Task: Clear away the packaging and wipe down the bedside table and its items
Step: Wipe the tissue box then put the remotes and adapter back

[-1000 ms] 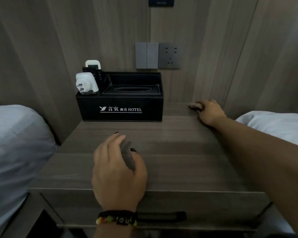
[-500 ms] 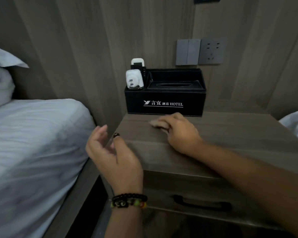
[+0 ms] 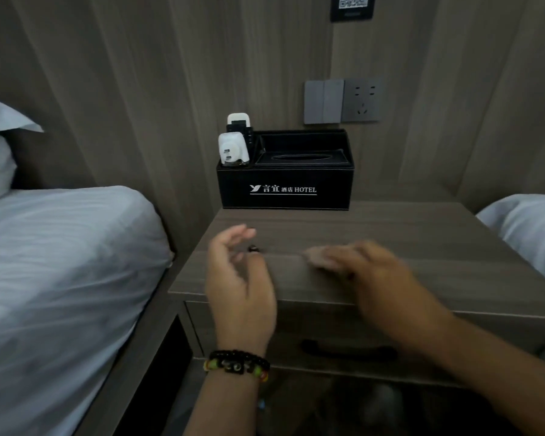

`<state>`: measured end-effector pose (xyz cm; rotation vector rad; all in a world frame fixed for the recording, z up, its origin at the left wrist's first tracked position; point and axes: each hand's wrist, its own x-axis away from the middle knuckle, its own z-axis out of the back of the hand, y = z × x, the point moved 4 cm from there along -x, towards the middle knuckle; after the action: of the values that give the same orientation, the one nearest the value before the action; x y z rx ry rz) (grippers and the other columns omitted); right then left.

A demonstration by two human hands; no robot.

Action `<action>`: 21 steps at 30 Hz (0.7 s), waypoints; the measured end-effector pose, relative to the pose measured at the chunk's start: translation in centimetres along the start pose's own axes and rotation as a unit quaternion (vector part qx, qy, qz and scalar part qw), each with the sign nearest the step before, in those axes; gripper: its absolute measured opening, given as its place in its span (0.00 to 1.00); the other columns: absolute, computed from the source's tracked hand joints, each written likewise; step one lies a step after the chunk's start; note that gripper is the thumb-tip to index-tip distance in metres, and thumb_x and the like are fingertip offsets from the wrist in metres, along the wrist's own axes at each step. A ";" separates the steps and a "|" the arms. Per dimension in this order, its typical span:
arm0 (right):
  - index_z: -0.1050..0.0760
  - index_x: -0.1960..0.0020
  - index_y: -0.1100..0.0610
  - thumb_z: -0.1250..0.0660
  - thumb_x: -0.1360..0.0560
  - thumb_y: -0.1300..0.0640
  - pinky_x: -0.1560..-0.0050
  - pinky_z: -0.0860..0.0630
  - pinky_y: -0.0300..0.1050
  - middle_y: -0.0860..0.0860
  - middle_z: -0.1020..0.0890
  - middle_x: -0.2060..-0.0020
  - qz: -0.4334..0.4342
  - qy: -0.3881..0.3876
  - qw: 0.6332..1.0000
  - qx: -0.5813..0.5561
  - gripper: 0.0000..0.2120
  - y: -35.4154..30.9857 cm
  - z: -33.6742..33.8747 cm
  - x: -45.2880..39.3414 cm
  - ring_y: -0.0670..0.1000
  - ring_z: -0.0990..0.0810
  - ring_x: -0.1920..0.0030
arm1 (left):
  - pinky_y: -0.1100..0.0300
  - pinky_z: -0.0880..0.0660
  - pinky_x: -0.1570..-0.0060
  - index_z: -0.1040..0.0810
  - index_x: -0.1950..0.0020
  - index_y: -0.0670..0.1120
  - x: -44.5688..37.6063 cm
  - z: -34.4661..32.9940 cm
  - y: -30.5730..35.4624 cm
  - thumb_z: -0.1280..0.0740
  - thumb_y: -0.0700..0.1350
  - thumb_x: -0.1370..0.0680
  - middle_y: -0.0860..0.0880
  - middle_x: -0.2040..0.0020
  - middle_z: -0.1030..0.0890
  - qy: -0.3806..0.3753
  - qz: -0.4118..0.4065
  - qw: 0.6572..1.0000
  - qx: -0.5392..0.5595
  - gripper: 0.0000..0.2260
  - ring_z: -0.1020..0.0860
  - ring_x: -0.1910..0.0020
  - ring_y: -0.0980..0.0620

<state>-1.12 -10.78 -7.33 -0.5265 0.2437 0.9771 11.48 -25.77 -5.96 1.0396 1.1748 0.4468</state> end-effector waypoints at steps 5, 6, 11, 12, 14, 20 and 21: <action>0.31 0.30 0.47 0.37 0.25 0.58 0.42 0.26 0.61 0.60 0.27 0.40 -0.250 0.031 0.959 0.128 0.23 12.8 5.4 0.9 0.64 0.26 0.41 | 0.71 0.38 0.37 0.36 0.31 0.57 3.1 -4.9 1.6 0.40 0.47 0.20 0.61 0.32 0.31 -0.192 -0.049 0.974 -0.112 0.18 0.35 0.34 0.68; 0.31 0.31 0.46 0.37 0.25 0.56 0.41 0.26 0.61 0.60 0.28 0.39 -0.289 0.042 0.948 0.131 0.23 13.9 5.8 0.6 0.64 0.26 0.41 | 0.72 0.41 0.36 0.37 0.29 0.56 3.7 -5.5 1.9 0.40 0.49 0.19 0.61 0.30 0.33 -0.213 -0.063 0.966 -0.129 0.19 0.37 0.32 0.68; 0.33 0.32 0.42 0.40 0.22 0.53 0.37 0.30 0.58 0.56 0.31 0.37 -0.325 0.016 0.936 0.131 0.19 9.9 4.5 -1.1 0.62 0.29 0.37 | 0.70 0.48 0.32 0.50 0.23 0.56 5.7 -7.6 2.6 0.43 0.53 0.19 0.60 0.24 0.43 -0.261 -0.071 0.948 -0.165 0.26 0.46 0.27 0.66; 0.35 0.31 0.42 0.39 0.22 0.53 0.38 0.29 0.57 0.55 0.31 0.38 -0.271 -0.002 0.952 0.139 0.21 7.5 3.9 -0.8 0.60 0.28 0.38 | 0.70 0.48 0.31 0.52 0.23 0.56 5.9 -7.7 2.8 0.43 0.53 0.18 0.60 0.23 0.44 -0.261 -0.068 0.949 -0.163 0.27 0.47 0.27 0.66; 0.38 0.30 0.41 0.36 0.24 0.54 0.40 0.28 0.53 0.52 0.31 0.39 -0.122 0.009 0.982 0.142 0.25 2.9 3.1 1.5 0.55 0.27 0.39 | 0.68 0.48 0.29 0.54 0.23 0.56 6.4 -7.9 3.2 0.43 0.54 0.18 0.60 0.23 0.46 -0.260 -0.069 0.951 -0.154 0.28 0.48 0.26 0.67; 0.40 0.28 0.38 0.32 0.27 0.58 0.40 0.27 0.50 0.49 0.30 0.37 -0.077 -0.045 0.993 0.082 0.33 6.7 6.4 5.9 0.53 0.26 0.39 | 0.71 0.52 0.30 0.56 0.23 0.57 7.7 -9.2 4.1 0.44 0.53 0.18 0.62 0.23 0.51 -0.273 -0.073 0.945 -0.165 0.28 0.53 0.26 0.68; 0.36 0.30 0.40 0.32 0.28 0.59 0.44 0.25 0.52 0.52 0.27 0.40 -0.099 -0.012 0.991 0.090 0.31 9.0 7.0 5.6 0.56 0.24 0.43 | 0.73 0.53 0.31 0.56 0.23 0.57 7.8 -9.5 4.4 0.44 0.53 0.18 0.64 0.24 0.52 -0.281 -0.078 0.941 -0.172 0.28 0.53 0.26 0.69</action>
<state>-5.87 0.99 -6.61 -0.3651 0.2507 0.7593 6.75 -13.65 -6.61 0.6942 0.6305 0.1948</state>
